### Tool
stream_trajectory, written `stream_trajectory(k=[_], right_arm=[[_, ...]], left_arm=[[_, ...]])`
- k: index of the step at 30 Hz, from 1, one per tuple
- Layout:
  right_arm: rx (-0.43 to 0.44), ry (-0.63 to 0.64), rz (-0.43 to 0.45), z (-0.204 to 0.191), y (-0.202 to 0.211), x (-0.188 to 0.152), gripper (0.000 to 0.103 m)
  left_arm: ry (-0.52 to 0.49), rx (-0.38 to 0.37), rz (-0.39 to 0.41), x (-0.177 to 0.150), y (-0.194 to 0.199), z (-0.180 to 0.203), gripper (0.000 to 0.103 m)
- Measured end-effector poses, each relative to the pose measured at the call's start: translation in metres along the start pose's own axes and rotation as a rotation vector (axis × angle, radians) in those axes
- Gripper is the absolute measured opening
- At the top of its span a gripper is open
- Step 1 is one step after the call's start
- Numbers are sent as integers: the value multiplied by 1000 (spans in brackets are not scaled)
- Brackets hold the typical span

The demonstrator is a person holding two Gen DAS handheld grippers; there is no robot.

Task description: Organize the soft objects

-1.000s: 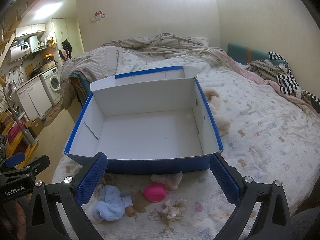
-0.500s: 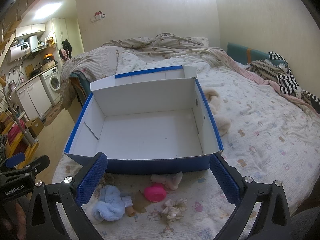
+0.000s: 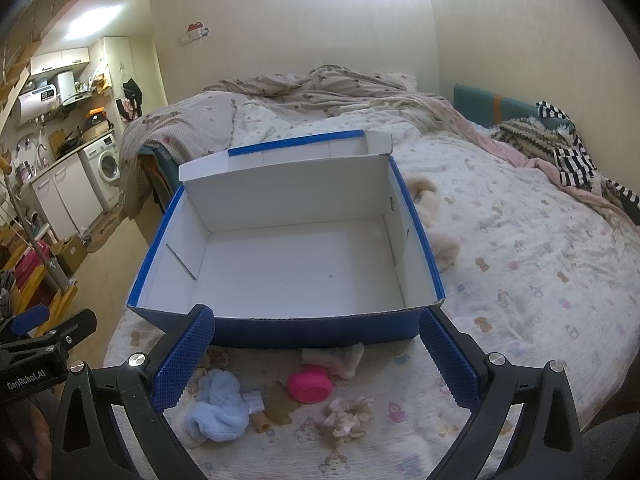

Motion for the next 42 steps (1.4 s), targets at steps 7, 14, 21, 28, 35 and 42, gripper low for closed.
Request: stream_trajectory(k=[7, 14, 21, 28, 35, 42], right_arm=[[7, -20, -18, 2, 0, -4, 103], [64, -79, -102, 20, 1, -8, 103], [91, -92, -227, 27, -5, -12, 103], [89, -44, -376, 33, -29, -16, 103], [156, -73, -579, 39, -71, -35, 103], [176, -154, -633, 49, -94, -51, 103]], left_arm=[[17, -1, 3, 1, 5, -7, 103], [15, 66, -14, 2, 11, -23, 103], [33, 51, -90, 11, 7, -34, 103], [60, 30, -194, 16, -11, -41, 103], [76, -26, -404, 0, -57, -32, 103], [128, -84, -603, -23, -122, -13, 79]])
Point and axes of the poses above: each gripper's, at about its wrist camera, not at the fingertips, and y roughly against the way its jaws point, z to its right, x to its top, the point moved 8 cm from there along -y, roughly the way its jaws point, and after that the axes turned 12 degrees about -z, right-handed, at the moved point
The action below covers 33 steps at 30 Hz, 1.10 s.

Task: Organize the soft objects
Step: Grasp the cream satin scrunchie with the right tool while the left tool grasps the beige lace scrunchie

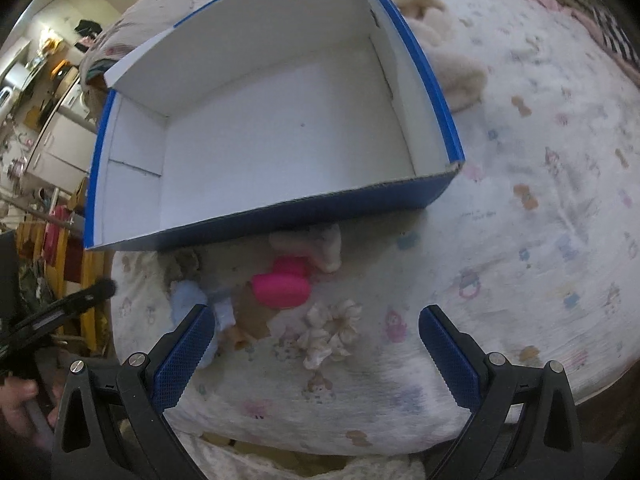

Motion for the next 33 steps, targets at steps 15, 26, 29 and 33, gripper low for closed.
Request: stream_trajectory(k=[15, 26, 29, 33], right_arm=[[64, -18, -183, 2, -48, -6, 82], [-99, 110, -231, -20, -77, -9, 26], [-85, 131, -190, -28, -68, -6, 23], [-55, 117, -157, -26, -58, -6, 23]], left_arm=[[11, -54, -72, 15, -65, 16, 69], [-6, -35, -84, 11, -88, 13, 21], [7, -54, -84, 10, -86, 6, 11], [35, -65, -64, 10, -78, -6, 10]])
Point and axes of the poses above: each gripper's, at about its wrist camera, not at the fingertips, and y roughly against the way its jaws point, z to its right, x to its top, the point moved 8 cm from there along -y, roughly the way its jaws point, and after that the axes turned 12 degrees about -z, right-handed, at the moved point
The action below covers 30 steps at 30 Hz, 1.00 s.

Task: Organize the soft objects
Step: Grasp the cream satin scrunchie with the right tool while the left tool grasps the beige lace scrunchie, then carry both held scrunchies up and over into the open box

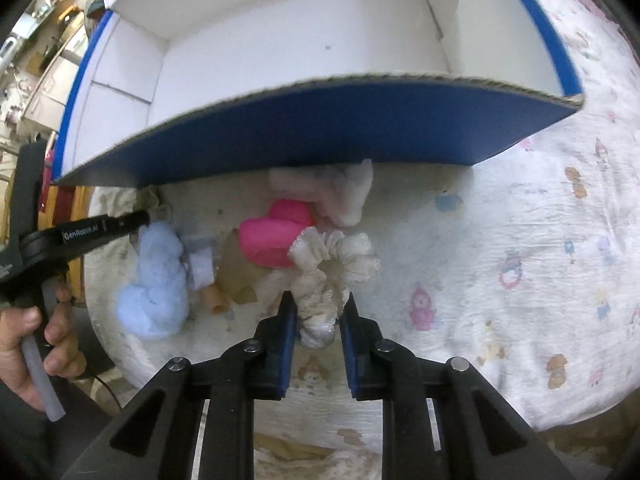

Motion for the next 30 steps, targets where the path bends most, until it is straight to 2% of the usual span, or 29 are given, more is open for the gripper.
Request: stream_trajectory(k=[5, 13, 17, 19, 23, 30], right_arm=[[10, 4, 39, 6, 12, -8, 23], [28, 77, 144, -3, 44, -16, 23], [29, 121, 187, -13, 57, -20, 23], [30, 143, 218, -18, 65, -21, 23], [15, 200, 276, -34, 79, -25, 23], [25, 224, 358, -42, 98, -28, 23]], left_arm=[[9, 23, 45, -9, 19, -18, 10], [36, 102, 180, -19, 62, -52, 9], [77, 126, 218, -28, 78, -57, 9], [90, 139, 240, -22, 85, -37, 9], [128, 224, 318, -35, 96, -44, 9], [175, 208, 395, -48, 131, -49, 9]])
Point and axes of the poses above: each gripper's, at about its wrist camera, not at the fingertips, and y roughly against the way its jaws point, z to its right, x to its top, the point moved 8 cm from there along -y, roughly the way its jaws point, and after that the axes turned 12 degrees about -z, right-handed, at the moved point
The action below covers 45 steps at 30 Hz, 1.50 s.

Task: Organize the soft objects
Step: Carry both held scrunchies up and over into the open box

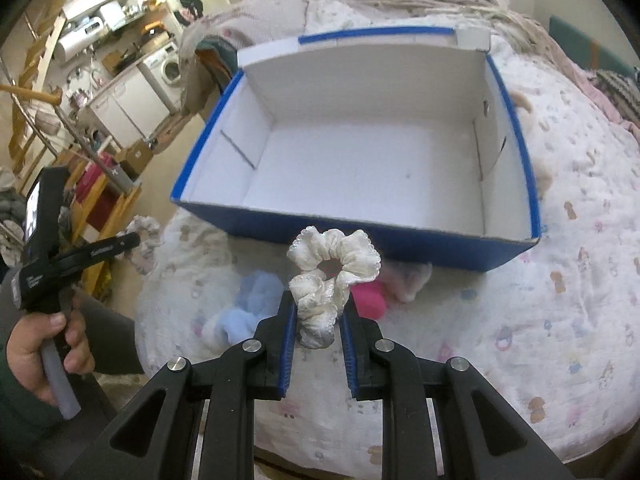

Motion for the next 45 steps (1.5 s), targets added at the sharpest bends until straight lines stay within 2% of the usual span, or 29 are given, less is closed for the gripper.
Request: stream_trajectory(k=[9, 15, 18, 34, 45], right_arm=[[33, -37, 124, 0, 28, 13, 23], [27, -54, 198, 4, 45, 25, 23], [8, -58, 217, 5, 48, 32, 23], [-22, -79, 263, 21, 48, 79, 23], [-56, -87, 234, 39, 29, 114, 23]], left_arm=[[-90, -40, 173, 17, 82, 29, 9], [-177, -64, 264, 33, 117, 59, 9], [-211, -75, 283, 41, 125, 73, 9], [-304, -88, 276, 72, 99, 121, 9], [-346, -89, 232, 82, 72, 144, 9]])
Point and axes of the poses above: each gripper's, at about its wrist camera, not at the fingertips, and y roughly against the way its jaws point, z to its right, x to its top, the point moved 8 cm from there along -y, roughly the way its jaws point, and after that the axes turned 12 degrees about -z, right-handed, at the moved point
